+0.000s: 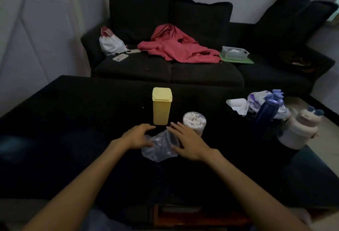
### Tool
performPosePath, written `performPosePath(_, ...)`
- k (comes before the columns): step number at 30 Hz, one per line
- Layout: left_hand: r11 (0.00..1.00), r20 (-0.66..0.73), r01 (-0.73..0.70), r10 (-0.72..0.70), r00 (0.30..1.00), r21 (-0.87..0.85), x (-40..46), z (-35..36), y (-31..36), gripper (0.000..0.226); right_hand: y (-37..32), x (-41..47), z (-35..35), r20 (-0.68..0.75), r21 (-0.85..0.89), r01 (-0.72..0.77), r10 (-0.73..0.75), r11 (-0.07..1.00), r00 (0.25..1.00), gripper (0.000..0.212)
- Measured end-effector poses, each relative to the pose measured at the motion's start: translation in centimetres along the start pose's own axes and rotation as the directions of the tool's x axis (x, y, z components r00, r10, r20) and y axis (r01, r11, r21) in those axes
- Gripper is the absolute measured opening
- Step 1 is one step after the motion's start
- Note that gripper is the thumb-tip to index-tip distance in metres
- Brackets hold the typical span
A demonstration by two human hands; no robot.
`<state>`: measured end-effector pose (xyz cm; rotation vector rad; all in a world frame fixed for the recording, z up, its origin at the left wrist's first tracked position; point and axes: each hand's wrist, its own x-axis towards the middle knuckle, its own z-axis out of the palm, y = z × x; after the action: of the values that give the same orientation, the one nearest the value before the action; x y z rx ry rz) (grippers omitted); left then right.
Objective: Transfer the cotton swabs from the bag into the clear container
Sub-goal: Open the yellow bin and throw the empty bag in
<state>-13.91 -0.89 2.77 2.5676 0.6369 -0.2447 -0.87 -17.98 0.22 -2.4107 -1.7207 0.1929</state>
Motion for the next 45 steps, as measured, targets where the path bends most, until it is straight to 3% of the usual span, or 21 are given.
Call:
performPosePath(4,0.973,-0.021,0.027,-0.023,1.0,0.229,0.4,2.9,-1.0,0.066,-0.2,1.7,1.8,0.22,-0.291,0.053,0.013,0.955,0.975,0.084)
performPosePath(8,0.951,-0.195,0.125,-0.07,0.978,0.283,0.5,5.3,-1.6,0.028,0.2,2.2,3.1,0.16,-0.329,0.073,-0.02,0.941,0.987,0.061)
performPosePath(10,0.981,-0.287,0.177,-0.147,0.947,0.08,0.5,5.0,-2.4,0.021,0.7,2.4,2.8,-0.061,-0.209,0.1,-0.115,0.973,0.992,0.033)
performPosePath(11,0.976,-0.301,0.194,-0.214,0.929,-0.094,0.5,4.6,-2.7,0.02,0.9,2.4,2.5,-0.215,-0.087,0.061,-0.078,0.994,0.973,0.02)
performPosePath(13,0.836,-0.248,0.189,-0.357,0.901,-0.516,0.5,3.2,-2.8,0.02,0.3,2.4,1.5,-0.415,0.278,-0.083,0.197,0.957,0.888,0.009)
performPosePath(14,0.685,-0.203,0.158,-0.415,0.887,-0.711,0.5,2.4,-2.3,0.019,-0.4,2.6,1.0,-0.407,0.52,-0.129,0.377,0.845,0.832,0.008)
performPosePath(16,0.39,-0.122,0.073,-0.452,0.884,-0.918,0.5,1.2,-0.7,0.016,-2.4,3.3,0.1,-0.273,0.868,-0.1,0.638,0.486,0.72,0.007)
performPosePath(18,0.261,-0.108,0.004,-0.413,0.904,-0.965,0.3,0.2,1.3,0.01,-4.6,3.8,-0.8,-0.128,0.975,-0.043,0.71,0.217,0.692,0.007)
performPosePath(19,0.254,-0.131,-0.034,-0.374,0.918,-0.967,0.3,-0.1,2.2,0.007,-5.4,4.1,-1.2,-0.092,0.987,-0.022,0.683,0.156,0.725,0.008)
performPosePath(21,0.311,-0.21,-0.121,-0.271,0.939,-0.943,0.1,-0.2,3.6,0.013,-6.9,4.1,-1.7,-0.082,0.994,0.029,0.574,0.101,0.815,0.014)
performPosePath(23,0.456,-0.297,-0.189,-0.176,0.939,-0.869,0.7,0.0,4.2,0.024,-7.0,4.7,-2.1,-0.1,0.994,0.068,0.513,0.08,0.852,0.03)
performPosePath(25,0.572,-0.32,-0.206,-0.104,0.942,-0.794,1.4,-0.1,4.5,0.031,-6.1,5.7,-2.6,-0.16,0.984,0.087,0.539,0.158,0.827,0.038)
performPosePath(28,0.638,-0.269,-0.187,-0.032,0.963,-0.747,2.7,-1.4,3.8,0.03,-4.3,6.8,-3.8,-0.186,0.97,0.038,0.628,0.241,0.756,0.031)
performPosePath(30,0.707,-0.375,-0.212,-0.082,0.924,-0.675,3.6,-3.7,2.8,0.024,-2.4,6.9,-4.8,-0.217,0.967,0.063,0.67,0.247,0.71,0.021)
performPosePath(32,0.861,-0.506,-0.162,-0.122,0.854,-0.481,5.0,-6.8,1.1,0.024,0.0,7.1,-5.8,-0.185,0.976,0.044,0.701,0.215,0.689,0.014)
performPosePath(33,0.931,-0.513,-0.142,-0.055,0.857,-0.337,5.9,-8.3,0.5,0.032,1.1,7.1,-6.4,-0.132,0.976,-0.023,0.677,0.214,0.724,0.012)
performPosePath(34,0.971,-0.447,-0.141,0.041,0.894,-0.193,7.0,-9.5,0.1,0.046,2.1,7.3,-6.7,-0.056,0.964,-0.116,0.609,0.239,0.791,0.011)
performPosePath(36,0.989,-0.168,-0.149,0.149,0.975,0.011,9.4,-11.5,0.1,0.078,3.6,8.2,-6.7,0.056,0.866,-0.252,0.417,0.432,0.907,0.011)
performPosePath(38,0.985,0.047,-0.128,0.123,0.991,0.113,11.6,-12.6,0.4,0.097,4.7,9.4,-6.7,0.031,0.737,-0.249,0.336,0.628,0.941,0.007)
performPosePath(39,0.986,0.101,-0.118,0.106,0.989,0.121,12.7,-12.9,0.4,0.101,5.3,10.0,-6.7,-0.001,0.716,-0.222,0.319,0.662,0.948,0.007)
performPosePath(45,0.983,0.111,-0.176,0.169,0.979,0.054,14.9,-12.8,-0.7,0.085,6.9,11.7,-6.6,0.006,0.735,-0.173,0.249,0.656,0.969,0.017)
